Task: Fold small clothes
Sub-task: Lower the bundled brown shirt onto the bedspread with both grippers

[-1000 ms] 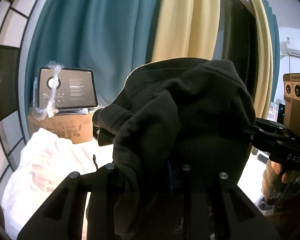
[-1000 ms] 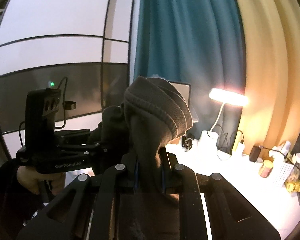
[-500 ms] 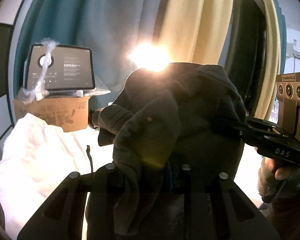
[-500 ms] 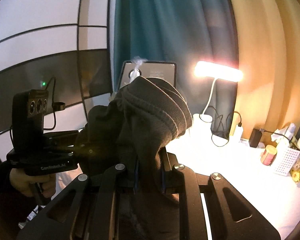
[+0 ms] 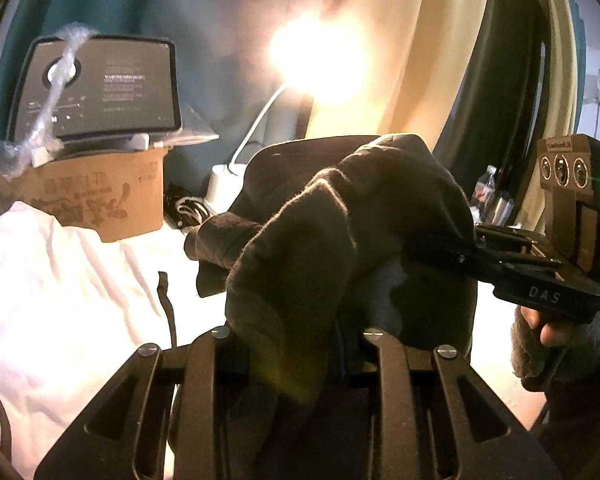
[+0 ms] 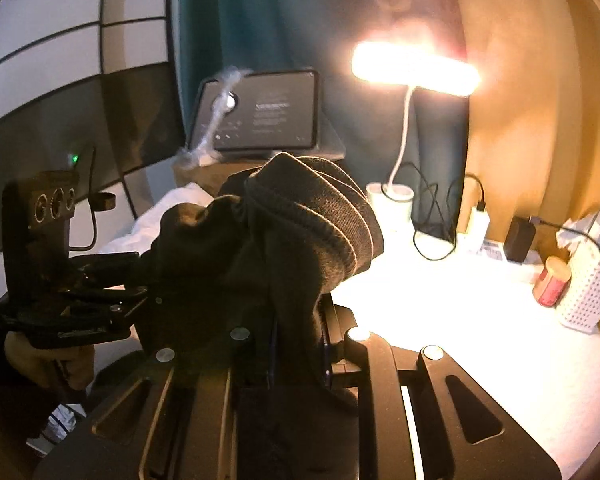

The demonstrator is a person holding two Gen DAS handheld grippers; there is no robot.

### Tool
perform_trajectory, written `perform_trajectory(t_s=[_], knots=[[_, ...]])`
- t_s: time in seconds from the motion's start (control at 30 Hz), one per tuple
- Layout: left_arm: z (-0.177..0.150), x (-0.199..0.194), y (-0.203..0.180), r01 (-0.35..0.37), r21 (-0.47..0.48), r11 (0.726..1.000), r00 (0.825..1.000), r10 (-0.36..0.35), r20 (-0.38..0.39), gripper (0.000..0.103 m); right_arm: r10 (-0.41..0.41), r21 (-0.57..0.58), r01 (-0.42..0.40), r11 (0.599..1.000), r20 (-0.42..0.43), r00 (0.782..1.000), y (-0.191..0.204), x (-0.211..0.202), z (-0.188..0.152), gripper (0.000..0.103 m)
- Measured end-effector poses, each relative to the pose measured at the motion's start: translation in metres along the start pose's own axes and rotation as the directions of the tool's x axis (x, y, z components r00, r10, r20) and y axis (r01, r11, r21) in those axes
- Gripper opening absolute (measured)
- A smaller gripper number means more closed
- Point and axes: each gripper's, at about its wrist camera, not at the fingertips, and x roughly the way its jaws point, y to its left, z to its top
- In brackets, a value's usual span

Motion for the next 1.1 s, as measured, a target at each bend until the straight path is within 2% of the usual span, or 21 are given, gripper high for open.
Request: perform_trajectory(t_s=[0.1,0.47,0.63,0.73,0.83,1.1], knots=[[0.0,0.012,0.005,-0.018,0.017,1.0,0.999,0.018,-0.026,0.026,0.006,0.016,-0.006,1.0,-0.023,1.0,-0.007,0.014,-0.004,0.018],[-0.015,0.057,0.035,-0.05,-0.024,0.998,0.989,0.047,-0.142,0.026,0.014,0.047,-0.008,0.999,-0.124,0.992,-0.032,0.068,-0.017,0.018],[-0.017,0.074,0.054,-0.054,-0.102,0.993,0.975,0.03,-0.221,0.026,0.023,0.104,-0.004,0.995,-0.177,0.984,-0.054,0.096,-0.032,0.018],[-0.017,0.083,0.056,-0.077,-0.102,0.992,0.963,0.048,-0.264,0.026,0.035,0.145,-0.004,0.989,-0.212,0.977,-0.067,0.109,-0.042,0.018],[-0.015,0.092,0.056,-0.091,-0.095,0.991,0.953,0.058,-0.298,0.026,0.042,0.177,0.001,0.984,-0.24,0.97,-0.076,0.116,-0.05,0.018],[0.0,0.114,0.063,-0.08,-0.079,0.994,0.945,0.051,-0.324,0.028,0.086,0.241,-0.026,0.97,-0.244,0.966,-0.09,0.116,-0.06,0.018]])
